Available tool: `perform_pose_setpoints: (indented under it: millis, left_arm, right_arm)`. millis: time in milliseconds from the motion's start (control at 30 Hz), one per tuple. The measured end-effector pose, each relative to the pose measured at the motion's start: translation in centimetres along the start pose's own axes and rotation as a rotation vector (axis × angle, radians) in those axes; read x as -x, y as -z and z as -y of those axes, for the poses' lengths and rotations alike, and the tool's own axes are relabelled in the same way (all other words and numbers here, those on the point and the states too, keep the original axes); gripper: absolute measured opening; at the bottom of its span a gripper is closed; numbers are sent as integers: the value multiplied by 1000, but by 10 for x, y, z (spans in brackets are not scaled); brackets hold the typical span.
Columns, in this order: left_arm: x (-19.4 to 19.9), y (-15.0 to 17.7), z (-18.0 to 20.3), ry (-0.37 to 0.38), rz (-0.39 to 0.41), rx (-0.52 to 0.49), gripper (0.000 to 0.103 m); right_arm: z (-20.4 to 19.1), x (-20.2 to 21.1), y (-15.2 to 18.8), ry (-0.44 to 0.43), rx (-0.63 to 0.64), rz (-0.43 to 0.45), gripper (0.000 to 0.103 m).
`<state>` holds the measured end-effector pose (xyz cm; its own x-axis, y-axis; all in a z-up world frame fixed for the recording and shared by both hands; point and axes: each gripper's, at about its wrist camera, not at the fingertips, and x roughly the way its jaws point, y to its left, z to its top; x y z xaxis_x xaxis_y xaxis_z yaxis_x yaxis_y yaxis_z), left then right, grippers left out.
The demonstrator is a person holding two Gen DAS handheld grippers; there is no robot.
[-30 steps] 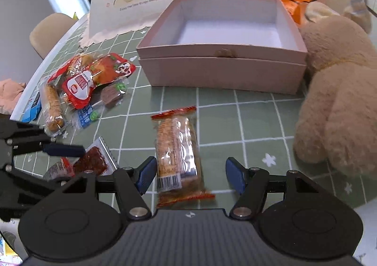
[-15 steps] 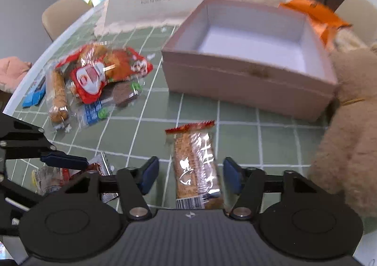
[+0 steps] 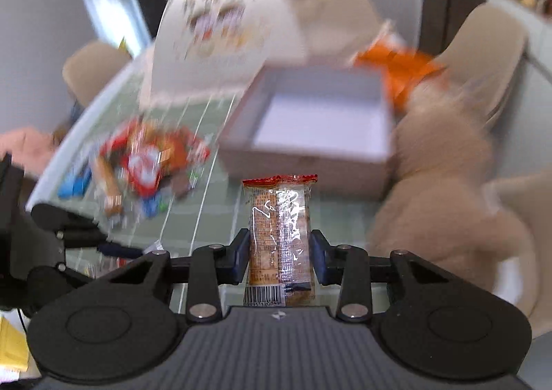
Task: Organize snacks
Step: 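Carry wafer packet with right tool while left tool carries jerky packet, release both into pink box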
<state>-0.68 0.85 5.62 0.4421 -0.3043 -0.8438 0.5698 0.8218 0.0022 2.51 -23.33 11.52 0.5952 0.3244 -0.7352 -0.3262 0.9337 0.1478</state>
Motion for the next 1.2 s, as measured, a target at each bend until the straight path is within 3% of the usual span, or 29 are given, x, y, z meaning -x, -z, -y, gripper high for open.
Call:
perform_pose_setpoints:
  millis: [167, 300, 400, 500, 667, 833, 867, 967, 1067, 1200]
  left_arm:
    - [73, -71, -16, -4, 278, 37, 43]
    - [89, -149, -39, 4, 447, 130, 43]
    - [54, -199, -63, 54, 460, 246, 44]
    - [23, -211, -82, 66, 453, 398, 42]
    - [52, -164, -100, 64, 535, 462, 42]
    - [73, -81, -129, -1, 481, 605, 42]
    - [77, -63, -134, -14, 471, 642, 42]
    - [82, -4, -142, -65, 424, 765, 42]
    - [78, 46, -135, -104, 351, 830, 42]
    - [65, 85, -123, -116, 260, 863, 42]
  right_arm:
    - [28, 57, -35, 28, -52, 123, 36]
    - [35, 67, -62, 33, -58, 181, 37]
    - [32, 64, -76, 40, -24, 208, 37]
    - [36, 58, -88, 30, -35, 196, 37]
    - [36, 34, -113, 59, -2, 180, 37]
    - [36, -44, -149, 15, -64, 70, 41]
    - [34, -60, -153, 31, -67, 47, 48]
    - [17, -102, -162, 103, -46, -6, 49]
    - [-17, -125, -160, 4, -17, -36, 49]
    - [-90, -163, -146, -160, 74, -120, 51]
